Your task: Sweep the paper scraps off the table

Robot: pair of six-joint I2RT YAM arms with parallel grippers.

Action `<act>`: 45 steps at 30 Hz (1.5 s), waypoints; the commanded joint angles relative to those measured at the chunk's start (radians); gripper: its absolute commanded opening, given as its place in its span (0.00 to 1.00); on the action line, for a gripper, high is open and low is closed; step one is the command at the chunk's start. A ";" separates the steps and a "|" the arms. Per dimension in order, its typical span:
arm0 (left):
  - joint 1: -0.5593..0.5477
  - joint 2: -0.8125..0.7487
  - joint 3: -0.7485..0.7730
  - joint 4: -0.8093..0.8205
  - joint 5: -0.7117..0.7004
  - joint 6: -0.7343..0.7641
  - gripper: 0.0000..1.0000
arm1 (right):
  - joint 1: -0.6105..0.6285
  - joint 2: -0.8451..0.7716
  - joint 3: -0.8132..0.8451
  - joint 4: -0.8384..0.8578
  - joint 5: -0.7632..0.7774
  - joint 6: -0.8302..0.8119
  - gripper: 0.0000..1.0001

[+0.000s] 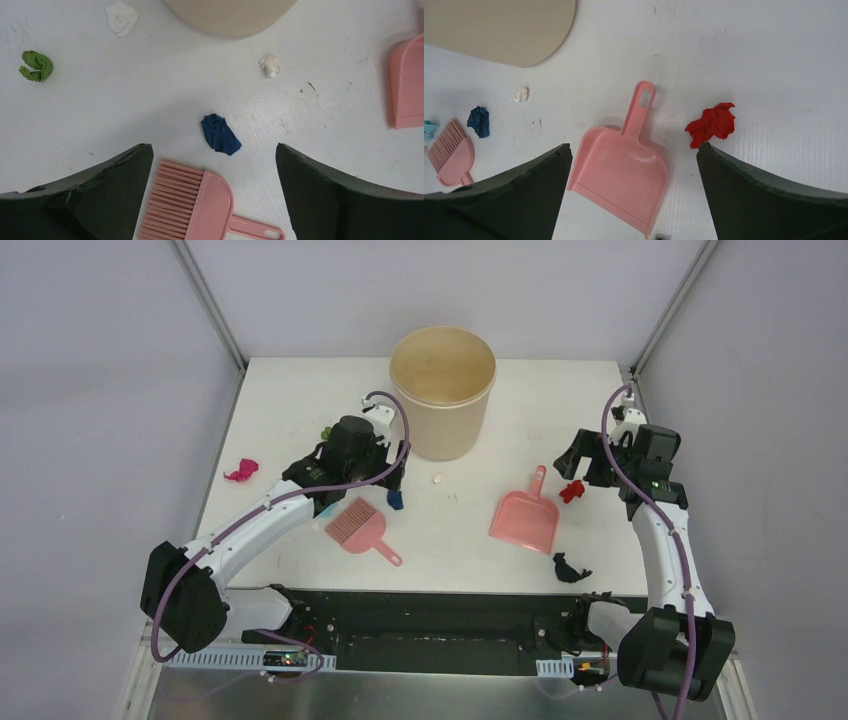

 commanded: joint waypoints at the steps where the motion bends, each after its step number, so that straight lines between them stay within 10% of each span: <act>1: -0.007 -0.029 -0.004 0.052 -0.015 0.038 0.97 | -0.003 -0.007 0.041 0.031 -0.007 0.025 1.00; 14: -0.007 0.049 0.020 0.084 0.269 -0.090 0.91 | 0.003 -0.005 0.018 -0.047 -0.245 -0.263 0.99; 22: -0.030 0.171 0.173 -0.144 0.183 -0.168 0.74 | 0.013 0.018 0.025 -0.036 -0.214 -0.235 0.96; 30: -0.034 0.048 0.194 -0.484 -0.271 -0.258 0.75 | 0.017 -0.013 0.016 -0.041 -0.261 -0.233 0.93; 45: 0.016 0.325 0.188 -0.555 -0.119 -0.014 0.66 | 0.102 -0.023 0.027 -0.083 -0.203 -0.303 0.93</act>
